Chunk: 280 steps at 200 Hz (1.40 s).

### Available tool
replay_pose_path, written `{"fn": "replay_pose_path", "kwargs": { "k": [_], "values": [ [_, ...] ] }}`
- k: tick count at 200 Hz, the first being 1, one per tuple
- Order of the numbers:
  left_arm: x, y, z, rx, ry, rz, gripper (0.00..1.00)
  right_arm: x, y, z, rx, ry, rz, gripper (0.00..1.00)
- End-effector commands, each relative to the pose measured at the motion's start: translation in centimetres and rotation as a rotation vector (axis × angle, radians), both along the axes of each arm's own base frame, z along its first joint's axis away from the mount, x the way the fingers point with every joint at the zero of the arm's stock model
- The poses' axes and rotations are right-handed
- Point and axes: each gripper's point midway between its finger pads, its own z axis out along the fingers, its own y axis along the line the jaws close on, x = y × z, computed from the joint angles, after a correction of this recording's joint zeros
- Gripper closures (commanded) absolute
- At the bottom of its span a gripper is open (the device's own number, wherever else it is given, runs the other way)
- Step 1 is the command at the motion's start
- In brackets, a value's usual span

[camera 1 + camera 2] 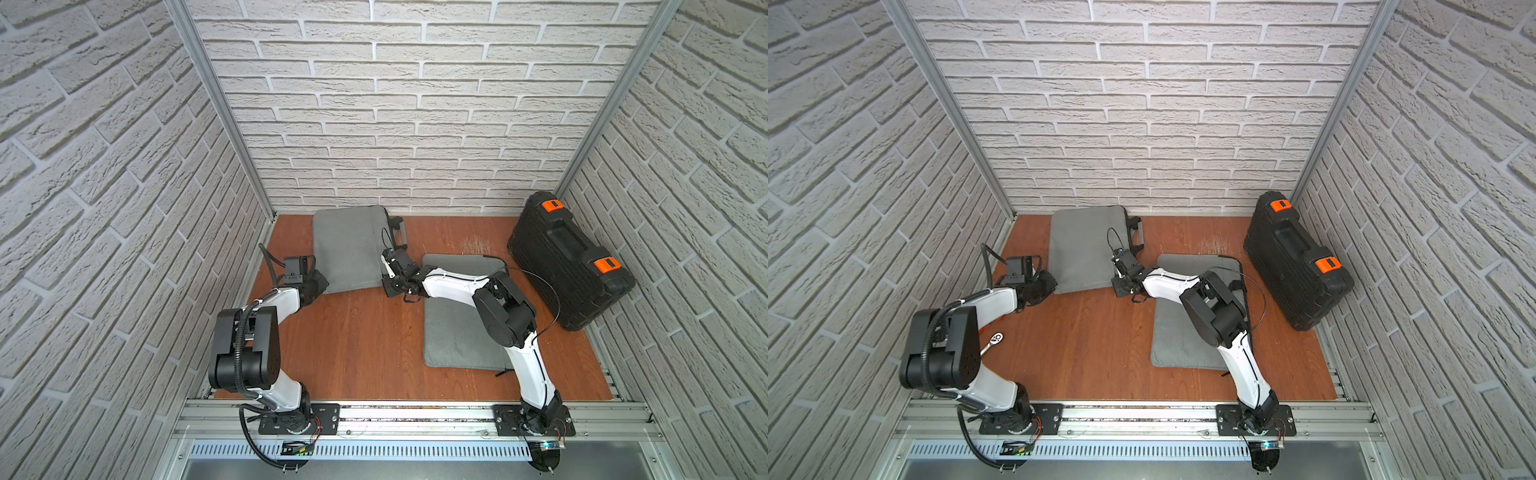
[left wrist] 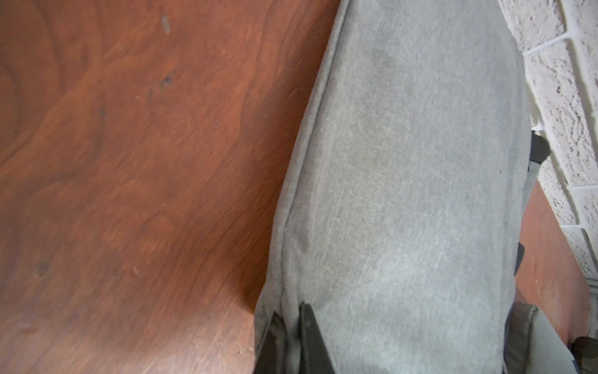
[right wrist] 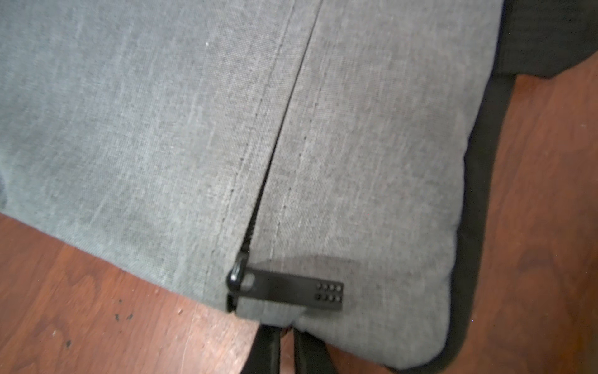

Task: Open the zippered laptop bag and take out the laptop
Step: Adjust the zippered laptop bag at the center of the board.

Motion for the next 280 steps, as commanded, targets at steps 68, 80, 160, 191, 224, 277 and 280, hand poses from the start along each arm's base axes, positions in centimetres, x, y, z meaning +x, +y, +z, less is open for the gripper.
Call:
{"fn": "replay_pose_path", "kwargs": {
  "k": [68,80,160,191,224,277,280],
  "values": [
    [-0.4,1.5,1.2,-0.019,-0.046,0.036,1.0,-0.9,-3.3,1.6,-0.063,-0.028,-0.091,0.94],
    [-0.5,1.7,1.3,-0.021,-0.049,0.043,1.0,-1.2,-3.6,1.6,-0.068,-0.025,-0.095,0.94],
    [-1.4,2.8,1.5,-0.022,-0.053,0.071,1.0,-1.6,-4.9,2.5,-0.126,-0.017,-0.11,0.94],
    [-1.7,3.5,1.6,-0.02,-0.052,0.088,1.0,-1.4,-5.3,2.5,-0.149,-0.01,-0.11,0.94],
    [-2.0,4.1,1.5,-0.019,-0.044,0.097,1.0,-1.8,-5.5,1.9,-0.156,0.02,-0.103,0.94],
    [-2.2,3.8,2.7,-0.034,-0.073,0.082,0.72,-3.6,-4.4,1.1,-0.074,0.106,-0.08,0.94],
    [-2.3,3.7,2.9,-0.035,-0.075,0.08,0.7,-3.7,-4.4,1.1,-0.073,0.112,-0.081,0.94]
  ]
}}
